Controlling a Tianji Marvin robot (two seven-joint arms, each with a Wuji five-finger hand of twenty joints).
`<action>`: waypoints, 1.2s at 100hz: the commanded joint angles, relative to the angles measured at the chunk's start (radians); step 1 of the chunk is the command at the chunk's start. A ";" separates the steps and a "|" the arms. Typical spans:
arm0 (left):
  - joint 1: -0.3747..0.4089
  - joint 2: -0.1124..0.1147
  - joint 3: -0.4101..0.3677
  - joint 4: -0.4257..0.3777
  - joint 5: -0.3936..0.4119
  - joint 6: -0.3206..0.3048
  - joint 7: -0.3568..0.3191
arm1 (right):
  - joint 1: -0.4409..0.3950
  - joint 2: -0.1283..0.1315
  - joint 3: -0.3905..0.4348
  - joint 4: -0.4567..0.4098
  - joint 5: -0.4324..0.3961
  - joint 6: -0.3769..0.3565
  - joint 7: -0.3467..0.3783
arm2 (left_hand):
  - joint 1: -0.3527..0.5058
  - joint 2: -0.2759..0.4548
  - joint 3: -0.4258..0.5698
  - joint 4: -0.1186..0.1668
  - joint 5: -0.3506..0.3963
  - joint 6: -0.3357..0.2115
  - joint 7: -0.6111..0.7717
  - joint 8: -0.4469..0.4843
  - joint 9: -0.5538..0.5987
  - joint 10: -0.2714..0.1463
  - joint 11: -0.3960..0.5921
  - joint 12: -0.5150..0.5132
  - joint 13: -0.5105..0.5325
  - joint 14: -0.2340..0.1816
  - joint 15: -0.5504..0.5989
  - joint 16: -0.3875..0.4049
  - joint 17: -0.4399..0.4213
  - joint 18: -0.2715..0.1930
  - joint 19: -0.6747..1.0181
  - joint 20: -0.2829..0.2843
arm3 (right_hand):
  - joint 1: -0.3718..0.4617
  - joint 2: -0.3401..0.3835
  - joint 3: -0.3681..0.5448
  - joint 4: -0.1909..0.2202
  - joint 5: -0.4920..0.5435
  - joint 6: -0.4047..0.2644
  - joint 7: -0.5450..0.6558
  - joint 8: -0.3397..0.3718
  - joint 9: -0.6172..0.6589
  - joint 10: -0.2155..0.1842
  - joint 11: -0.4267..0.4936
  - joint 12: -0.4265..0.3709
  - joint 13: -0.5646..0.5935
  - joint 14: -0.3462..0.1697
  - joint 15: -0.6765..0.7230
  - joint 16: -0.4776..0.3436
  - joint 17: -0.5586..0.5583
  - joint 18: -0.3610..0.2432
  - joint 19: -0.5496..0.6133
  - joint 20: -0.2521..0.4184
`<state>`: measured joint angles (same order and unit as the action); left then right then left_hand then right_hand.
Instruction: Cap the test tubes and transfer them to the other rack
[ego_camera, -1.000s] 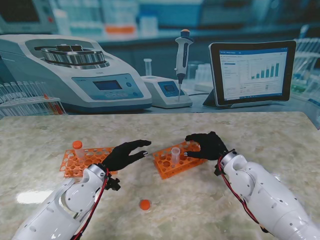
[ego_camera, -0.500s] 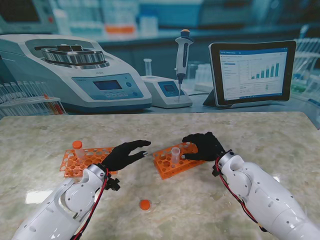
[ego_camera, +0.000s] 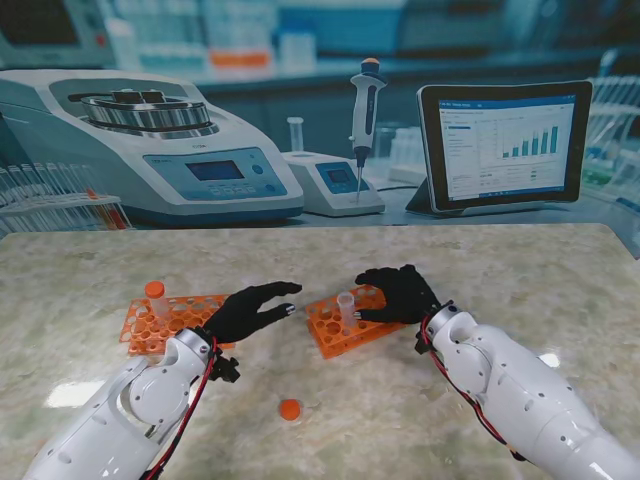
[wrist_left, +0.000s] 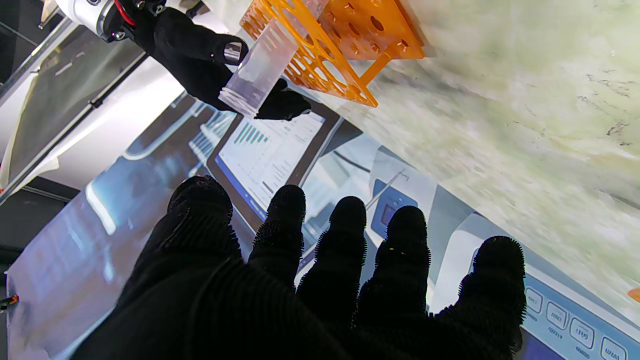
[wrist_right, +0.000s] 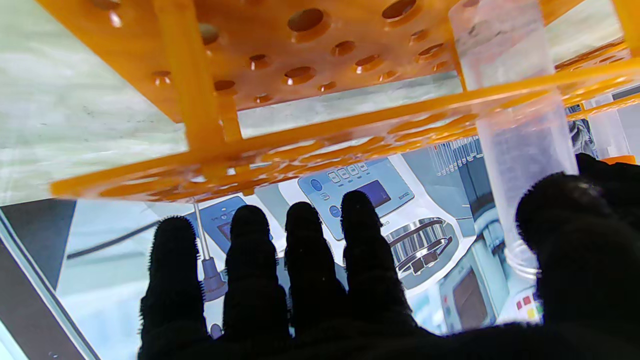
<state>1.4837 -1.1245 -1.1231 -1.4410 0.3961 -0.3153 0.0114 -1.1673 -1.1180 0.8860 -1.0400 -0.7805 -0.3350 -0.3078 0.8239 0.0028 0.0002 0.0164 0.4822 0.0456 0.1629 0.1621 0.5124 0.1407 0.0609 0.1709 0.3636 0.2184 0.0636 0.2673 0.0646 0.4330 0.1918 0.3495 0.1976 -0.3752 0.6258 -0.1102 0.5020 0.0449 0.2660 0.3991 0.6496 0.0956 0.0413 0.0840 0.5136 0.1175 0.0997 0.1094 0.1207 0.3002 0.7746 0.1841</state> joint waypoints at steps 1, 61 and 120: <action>0.000 0.001 0.001 -0.002 0.001 0.003 -0.005 | -0.004 -0.007 -0.006 0.003 -0.004 -0.002 -0.005 | -0.026 0.050 -0.019 -0.020 0.004 0.006 -0.017 -0.004 -0.011 -0.001 -0.019 -0.024 0.003 -0.027 0.000 -0.008 -0.017 -0.005 0.012 -0.035 | -0.035 -0.026 -0.006 -0.030 -0.025 0.019 -0.017 -0.010 -0.021 0.017 -0.011 -0.010 -0.039 0.008 -0.038 -0.010 -0.022 0.025 -0.016 -0.029; -0.005 0.003 0.009 0.001 0.000 0.006 -0.013 | -0.064 0.009 0.057 -0.066 -0.023 -0.063 0.031 | -0.025 0.051 -0.019 -0.020 0.005 0.002 -0.014 -0.001 -0.013 -0.005 -0.019 -0.025 -0.001 -0.031 -0.001 -0.009 -0.022 -0.012 0.002 -0.029 | -0.065 -0.013 -0.077 -0.040 -0.023 0.028 -0.019 -0.014 -0.027 0.022 -0.009 -0.009 -0.048 0.028 -0.034 -0.010 -0.037 0.036 -0.015 -0.058; -0.012 0.004 0.014 0.010 0.004 0.006 -0.016 | -0.023 -0.014 -0.022 -0.004 0.003 -0.043 -0.032 | -0.024 0.051 -0.019 -0.020 0.007 -0.001 -0.012 0.002 -0.015 -0.007 -0.018 -0.024 -0.004 -0.035 -0.002 -0.009 -0.025 -0.017 -0.006 -0.023 | -0.054 -0.023 -0.080 -0.028 -0.017 0.027 -0.018 -0.014 -0.022 0.026 -0.003 -0.007 -0.036 0.024 -0.025 -0.006 -0.033 0.036 0.001 -0.068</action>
<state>1.4726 -1.1220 -1.1112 -1.4316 0.3996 -0.3120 -0.0001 -1.1840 -1.1241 0.8702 -1.0440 -0.7778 -0.3760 -0.3346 0.8239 0.0029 0.0001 0.0165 0.4822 0.0456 0.1629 0.1621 0.5124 0.1408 0.0609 0.1709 0.3636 0.2131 0.0636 0.2673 0.0535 0.4280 0.1918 0.3494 0.1748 -0.3867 0.5554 -0.1220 0.5020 0.0564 0.2660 0.3984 0.6413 0.0982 0.0407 0.0840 0.5021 0.1339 0.1003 0.1089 0.1000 0.3123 0.7744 0.1336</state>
